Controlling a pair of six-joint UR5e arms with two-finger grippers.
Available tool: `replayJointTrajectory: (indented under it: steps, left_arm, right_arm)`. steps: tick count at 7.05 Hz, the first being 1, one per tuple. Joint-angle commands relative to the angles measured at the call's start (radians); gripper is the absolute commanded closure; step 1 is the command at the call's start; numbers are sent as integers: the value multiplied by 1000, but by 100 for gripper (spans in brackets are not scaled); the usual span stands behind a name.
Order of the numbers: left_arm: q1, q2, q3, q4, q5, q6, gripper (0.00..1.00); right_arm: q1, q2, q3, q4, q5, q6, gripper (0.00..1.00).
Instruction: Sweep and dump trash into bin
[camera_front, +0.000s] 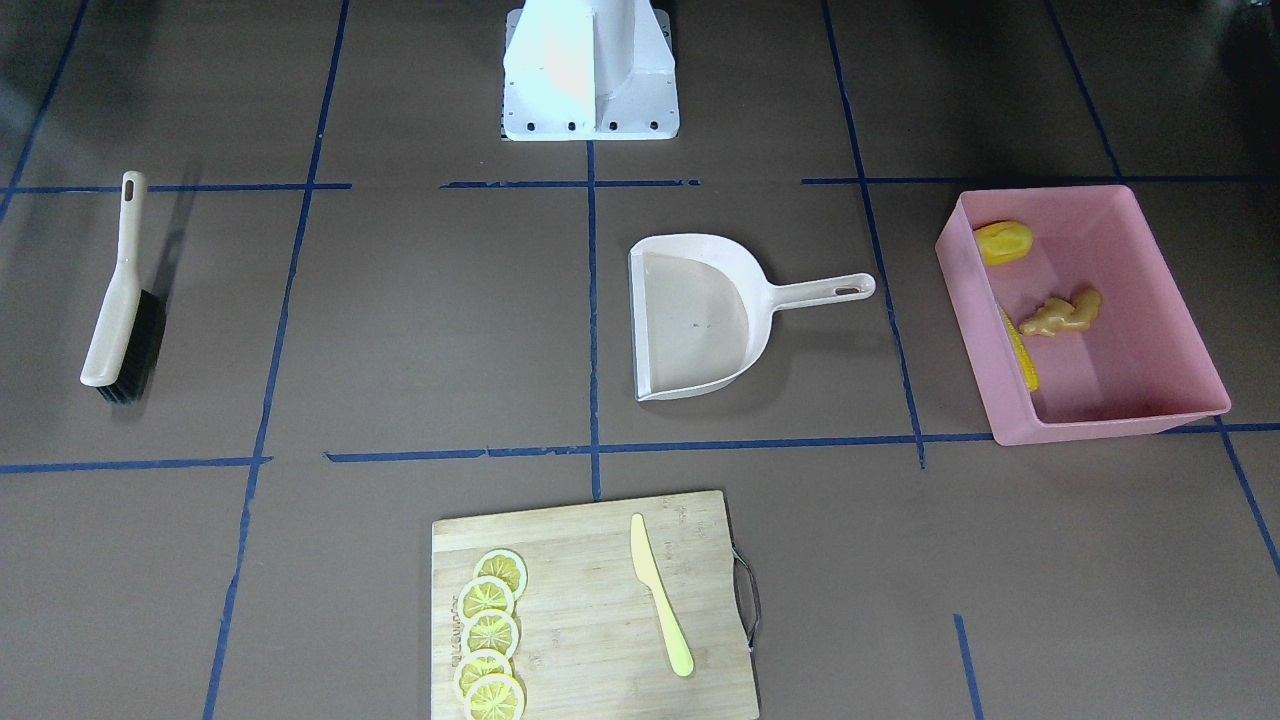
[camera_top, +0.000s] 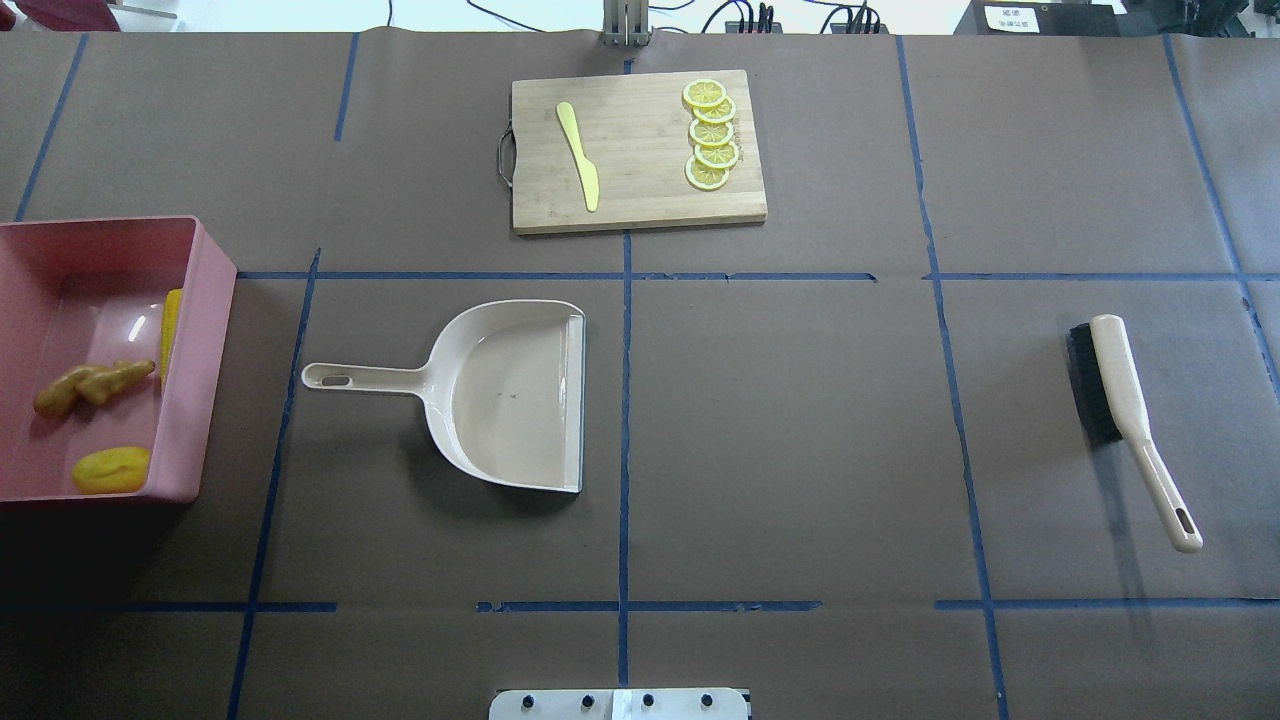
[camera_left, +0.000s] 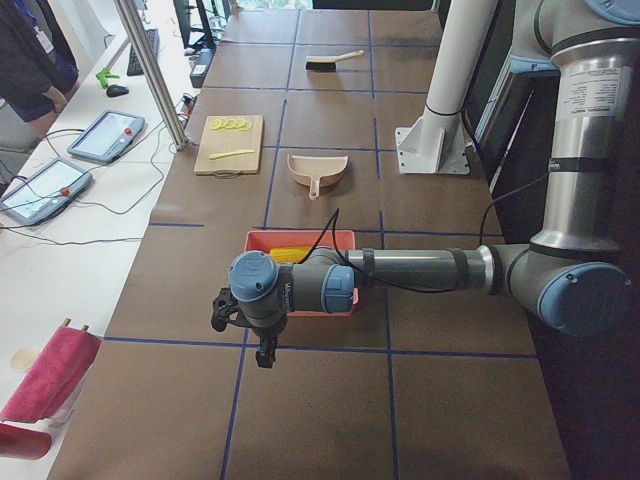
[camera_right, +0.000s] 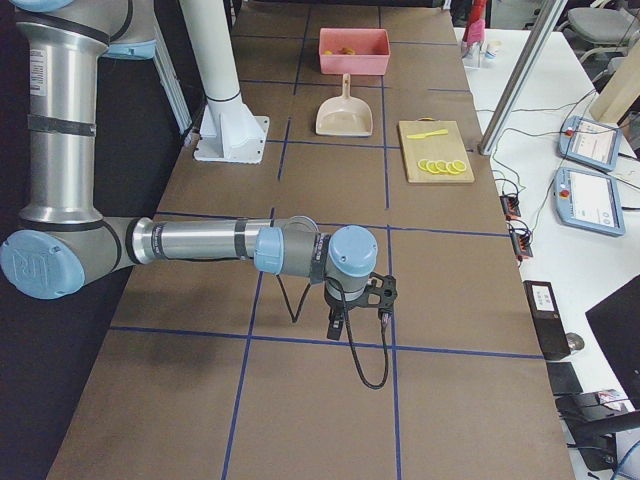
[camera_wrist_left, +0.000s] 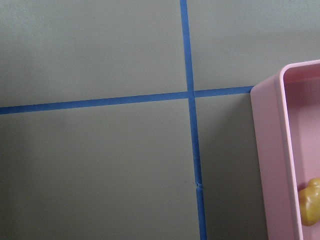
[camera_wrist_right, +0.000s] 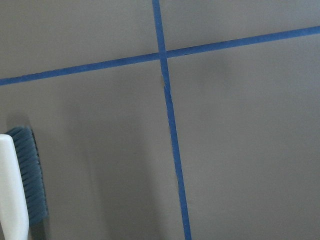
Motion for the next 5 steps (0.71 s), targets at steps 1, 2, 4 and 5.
replayJointTrajectory:
  steps: [1, 2, 4, 5]
  left_arm:
    - [0, 2, -1, 0, 0, 0, 0]
    - [0, 2, -3, 0, 0, 0, 0]
    - [0, 5, -3, 0, 0, 0, 0]
    - [0, 5, -3, 0, 0, 0, 0]
  right_arm:
    - [12, -4, -3, 39, -17, 0, 0]
    - [12, -17, -4, 102, -55, 12, 0]
    - [12, -20, -4, 104, -62, 15, 0]
    - [12, -20, -6, 102, -58, 17, 0]
